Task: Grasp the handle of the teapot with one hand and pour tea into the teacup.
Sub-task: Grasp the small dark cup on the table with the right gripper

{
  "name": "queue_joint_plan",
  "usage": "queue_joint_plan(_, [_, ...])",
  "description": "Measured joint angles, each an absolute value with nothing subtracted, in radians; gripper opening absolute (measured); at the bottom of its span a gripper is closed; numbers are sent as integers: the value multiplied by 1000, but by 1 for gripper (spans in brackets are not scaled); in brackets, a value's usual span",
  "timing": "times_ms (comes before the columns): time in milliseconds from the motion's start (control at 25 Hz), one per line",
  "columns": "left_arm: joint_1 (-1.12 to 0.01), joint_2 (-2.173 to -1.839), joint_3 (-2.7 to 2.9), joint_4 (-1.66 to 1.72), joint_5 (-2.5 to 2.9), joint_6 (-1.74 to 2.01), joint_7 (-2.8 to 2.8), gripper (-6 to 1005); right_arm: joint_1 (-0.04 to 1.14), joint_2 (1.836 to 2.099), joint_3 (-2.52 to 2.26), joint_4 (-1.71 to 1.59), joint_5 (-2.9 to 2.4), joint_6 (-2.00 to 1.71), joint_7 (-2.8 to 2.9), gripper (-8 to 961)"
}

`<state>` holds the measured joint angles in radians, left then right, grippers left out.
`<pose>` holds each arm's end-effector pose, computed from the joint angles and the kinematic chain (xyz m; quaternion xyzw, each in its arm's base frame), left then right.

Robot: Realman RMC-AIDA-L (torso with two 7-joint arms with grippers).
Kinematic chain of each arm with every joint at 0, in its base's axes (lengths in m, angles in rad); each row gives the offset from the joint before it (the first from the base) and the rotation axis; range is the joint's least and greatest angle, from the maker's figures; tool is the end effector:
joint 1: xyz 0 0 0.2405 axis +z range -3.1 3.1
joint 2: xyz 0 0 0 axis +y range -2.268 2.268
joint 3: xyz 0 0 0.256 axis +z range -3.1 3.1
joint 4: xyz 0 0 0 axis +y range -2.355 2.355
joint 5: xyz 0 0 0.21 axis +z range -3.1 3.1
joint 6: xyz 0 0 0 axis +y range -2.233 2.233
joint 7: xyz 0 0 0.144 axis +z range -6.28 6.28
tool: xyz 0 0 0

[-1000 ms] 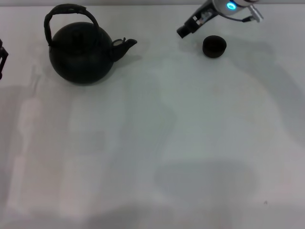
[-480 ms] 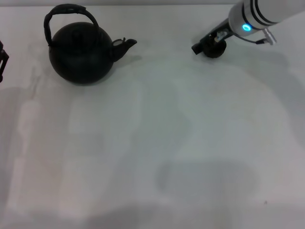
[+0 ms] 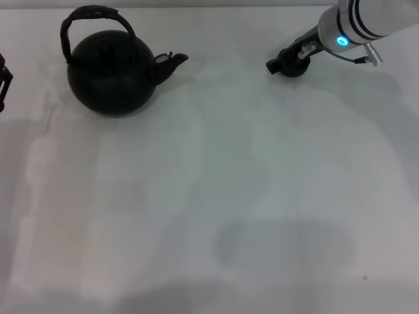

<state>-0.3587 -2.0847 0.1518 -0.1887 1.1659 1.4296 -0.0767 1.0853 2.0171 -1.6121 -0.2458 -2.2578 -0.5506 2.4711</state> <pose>-0.3520 0.2722 -0.0087 -0.6311 -0.2450 -0.3094 0.6678 0.2080 0.4632 -0.0681 -0.8822 0.3126 -0.1191 0.3314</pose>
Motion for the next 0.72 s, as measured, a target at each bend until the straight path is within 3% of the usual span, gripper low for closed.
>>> queue_joint_plan(720, [-365, -2081, 146, -178, 1160, 1423, -77, 858, 1085, 2017, -1613, -273, -2259, -550, 2470, 825])
